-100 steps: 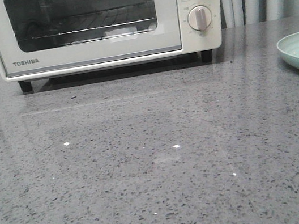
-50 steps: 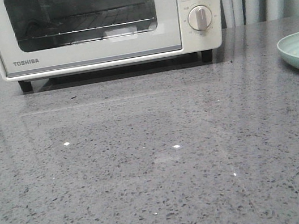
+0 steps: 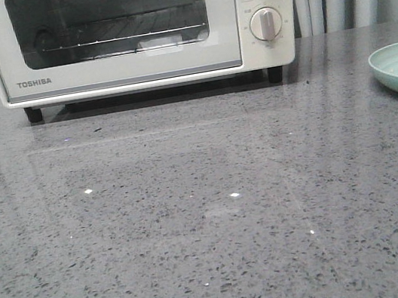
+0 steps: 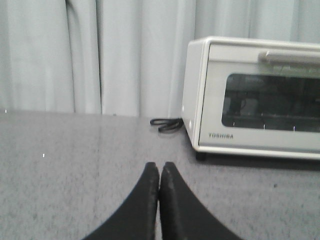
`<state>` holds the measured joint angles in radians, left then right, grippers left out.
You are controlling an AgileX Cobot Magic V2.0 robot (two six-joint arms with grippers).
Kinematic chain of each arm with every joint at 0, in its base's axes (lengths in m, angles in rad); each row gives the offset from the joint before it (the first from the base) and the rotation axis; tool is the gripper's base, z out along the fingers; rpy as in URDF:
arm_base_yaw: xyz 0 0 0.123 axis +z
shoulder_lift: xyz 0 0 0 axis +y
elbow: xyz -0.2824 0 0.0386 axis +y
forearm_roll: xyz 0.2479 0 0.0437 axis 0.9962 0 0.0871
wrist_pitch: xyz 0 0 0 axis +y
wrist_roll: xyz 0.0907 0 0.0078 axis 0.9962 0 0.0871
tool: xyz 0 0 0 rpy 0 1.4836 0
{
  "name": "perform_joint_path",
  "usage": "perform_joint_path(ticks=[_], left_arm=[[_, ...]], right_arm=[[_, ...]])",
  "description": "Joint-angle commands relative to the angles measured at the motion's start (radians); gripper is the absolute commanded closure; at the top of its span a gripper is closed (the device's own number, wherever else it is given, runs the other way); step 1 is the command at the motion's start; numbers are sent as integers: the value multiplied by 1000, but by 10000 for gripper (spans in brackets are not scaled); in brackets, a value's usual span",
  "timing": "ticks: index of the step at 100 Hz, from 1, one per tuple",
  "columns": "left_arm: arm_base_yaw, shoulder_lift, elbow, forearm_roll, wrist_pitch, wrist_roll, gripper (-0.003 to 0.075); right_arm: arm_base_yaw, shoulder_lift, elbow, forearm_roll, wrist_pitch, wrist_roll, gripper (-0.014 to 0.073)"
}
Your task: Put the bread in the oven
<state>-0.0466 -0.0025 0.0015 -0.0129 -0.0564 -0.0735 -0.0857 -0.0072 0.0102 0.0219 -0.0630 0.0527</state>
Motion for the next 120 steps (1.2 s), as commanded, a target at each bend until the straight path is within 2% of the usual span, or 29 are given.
perform_joint_path(ticks=[1, 19, 38, 42, 47, 55, 67, 85, 104, 120], left_arm=[[1, -25, 23, -12, -136, -7, 741], [1, -25, 21, -57, -221, -84, 742], [1, -25, 7, -57, -238, -180, 742], [1, -25, -4, -57, -243, -198, 742], [1, -25, -26, -53, -241, -205, 742], [1, -25, -65, -33, -237, -205, 742], [1, -25, -142, 4, -216, -218, 741], [-39, 41, -299, 5, -51, -232, 742], [-146, 174, -420, 19, 15, -232, 741], [-274, 298, -476, 80, -16, -232, 742]], right_arm=[[-4, -22, 26, 4, -239, -4, 664], [-4, -22, 26, 4, -416, -4, 664], [-4, -22, 26, 4, -418, -1, 663], [-4, -22, 23, 4, -418, 44, 663], [-4, -20, 14, 4, -404, 173, 663], [-4, -20, -18, 4, -265, 289, 662], [-2, -20, -76, 4, -106, 291, 662], [-2, -20, -168, 4, 31, 291, 662], [-2, 13, -292, 4, 299, 291, 662], [-2, 68, -383, 4, 424, 258, 662]])
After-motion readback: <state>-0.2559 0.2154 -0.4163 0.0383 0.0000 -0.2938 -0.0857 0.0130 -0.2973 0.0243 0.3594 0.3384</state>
